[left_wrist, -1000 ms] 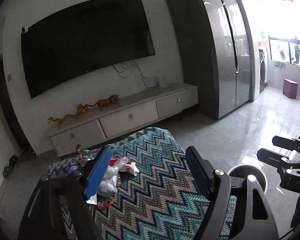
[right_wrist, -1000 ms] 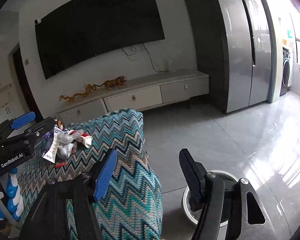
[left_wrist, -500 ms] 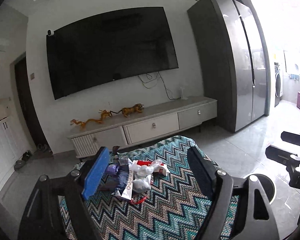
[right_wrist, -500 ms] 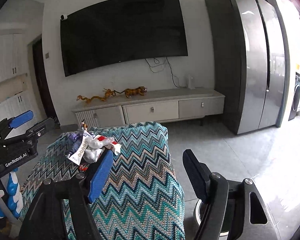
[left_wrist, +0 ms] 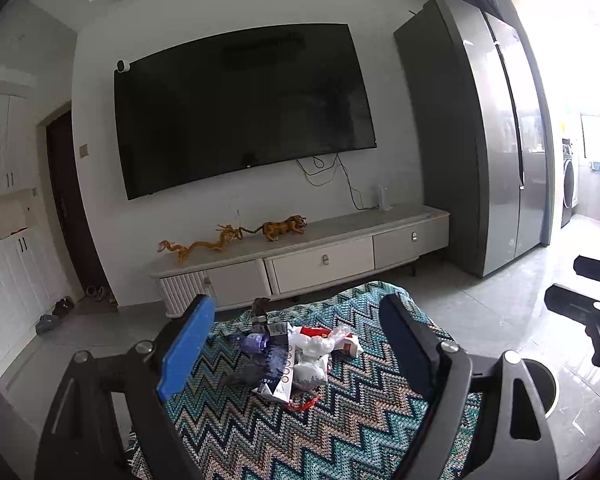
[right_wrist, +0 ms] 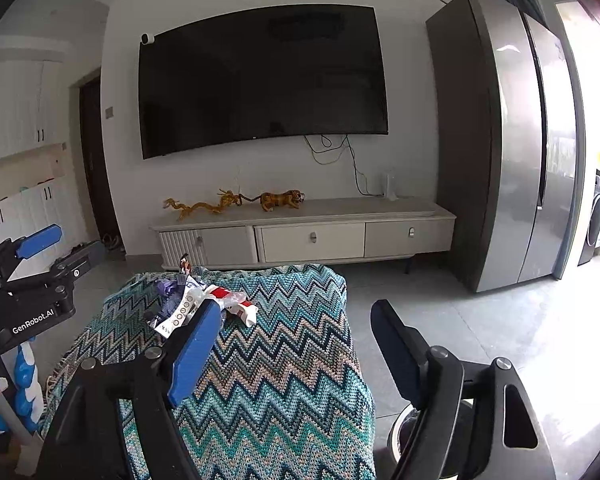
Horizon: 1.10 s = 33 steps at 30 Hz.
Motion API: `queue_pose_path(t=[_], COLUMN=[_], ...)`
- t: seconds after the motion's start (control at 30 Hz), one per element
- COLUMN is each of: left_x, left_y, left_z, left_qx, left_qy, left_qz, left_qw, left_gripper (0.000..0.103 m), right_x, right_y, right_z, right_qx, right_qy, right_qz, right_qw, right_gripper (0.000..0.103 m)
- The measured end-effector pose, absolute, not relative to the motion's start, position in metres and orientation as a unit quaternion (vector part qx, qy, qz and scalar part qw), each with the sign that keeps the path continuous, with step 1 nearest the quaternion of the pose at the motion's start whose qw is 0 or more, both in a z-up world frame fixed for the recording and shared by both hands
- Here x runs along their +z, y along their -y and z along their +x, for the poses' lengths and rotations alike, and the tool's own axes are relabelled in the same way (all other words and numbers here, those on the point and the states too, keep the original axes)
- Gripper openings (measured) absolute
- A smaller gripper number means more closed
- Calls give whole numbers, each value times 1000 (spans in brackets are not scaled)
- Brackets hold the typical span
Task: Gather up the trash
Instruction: 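Return both tools to the trash pile on the blanket, then grasp the dark blue carton with left tool while right tool grasps red-white cup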
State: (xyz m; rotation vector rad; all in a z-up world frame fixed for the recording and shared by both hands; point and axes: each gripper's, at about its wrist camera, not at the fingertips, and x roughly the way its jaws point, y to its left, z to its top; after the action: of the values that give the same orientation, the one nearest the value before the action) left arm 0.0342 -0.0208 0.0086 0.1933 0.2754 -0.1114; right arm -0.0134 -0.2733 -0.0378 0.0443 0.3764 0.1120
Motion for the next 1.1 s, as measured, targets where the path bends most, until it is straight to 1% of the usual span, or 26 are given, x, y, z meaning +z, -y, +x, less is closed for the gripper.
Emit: queue_pose_path(t=[0.33, 0.5, 0.83, 1.1], left_x=[0, -12, -67, -114], left_y=[4, -10, -72, -77], left_z=[59, 84, 134, 166], left_qx=[-43, -47, -84, -144], left_qy=[-157, -187, -267, -332], left_qz=[84, 66, 38, 22], left_qw=[983, 979, 959, 932], left_gripper=[85, 85, 85, 84], right_x=[-44, -51, -85, -124], right_y=[256, 246, 231, 201], right_z=[15, 36, 94, 158], right_qx=[73, 82, 115, 171], right_qy=[-200, -214, -266, -315], right_qz=[14, 9, 5, -11], right_qw=[977, 973, 957, 933], right_gripper=[76, 76, 76, 76])
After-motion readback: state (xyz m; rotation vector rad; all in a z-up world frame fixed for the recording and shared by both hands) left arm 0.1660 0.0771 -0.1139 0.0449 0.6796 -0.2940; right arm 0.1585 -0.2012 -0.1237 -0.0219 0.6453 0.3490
